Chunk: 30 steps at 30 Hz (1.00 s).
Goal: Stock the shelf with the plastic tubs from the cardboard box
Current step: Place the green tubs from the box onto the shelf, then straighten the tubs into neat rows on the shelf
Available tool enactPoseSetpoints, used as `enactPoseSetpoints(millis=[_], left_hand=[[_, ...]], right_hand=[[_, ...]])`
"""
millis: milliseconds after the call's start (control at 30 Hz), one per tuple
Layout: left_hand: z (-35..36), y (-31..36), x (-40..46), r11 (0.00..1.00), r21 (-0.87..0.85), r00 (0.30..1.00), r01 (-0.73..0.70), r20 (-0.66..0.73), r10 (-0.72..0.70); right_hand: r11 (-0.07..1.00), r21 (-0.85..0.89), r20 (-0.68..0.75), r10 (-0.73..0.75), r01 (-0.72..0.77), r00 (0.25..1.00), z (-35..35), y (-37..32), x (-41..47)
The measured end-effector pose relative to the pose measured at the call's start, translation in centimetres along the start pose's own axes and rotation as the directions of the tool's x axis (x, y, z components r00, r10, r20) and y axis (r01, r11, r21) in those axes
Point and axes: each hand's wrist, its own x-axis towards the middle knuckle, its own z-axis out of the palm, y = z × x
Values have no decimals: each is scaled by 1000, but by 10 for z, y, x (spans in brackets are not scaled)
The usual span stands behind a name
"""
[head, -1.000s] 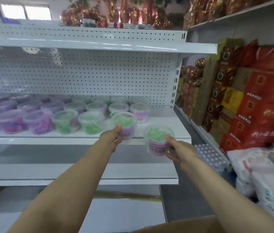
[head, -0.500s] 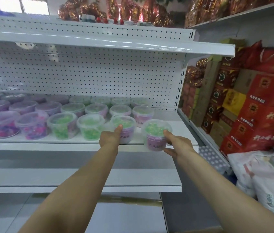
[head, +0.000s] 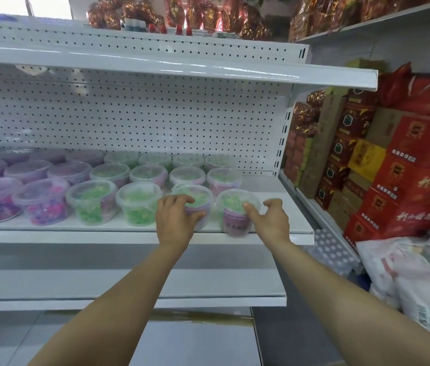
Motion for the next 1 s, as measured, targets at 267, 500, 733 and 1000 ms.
enactPoseSetpoints(millis=[267, 500, 733, 1000], left_hand=[[1, -9, 10, 999, 45, 999, -30, 19, 29], [3, -15, 20, 995, 71, 997, -68, 40, 66], [-4, -18, 23, 992, 74, 988, -107, 121, 97], [-83, -1, 6, 993, 102, 959, -54, 284, 23]], right_hand=[[907, -277, 69, -310, 317, 948, 12, -6, 3], [889, -376, 39, -268, 263, 963, 27, -23, 9], [849, -469, 22, -264, 243, 964, 35, -31, 0], [668, -581, 189, -445, 465, 875, 9, -77, -61]])
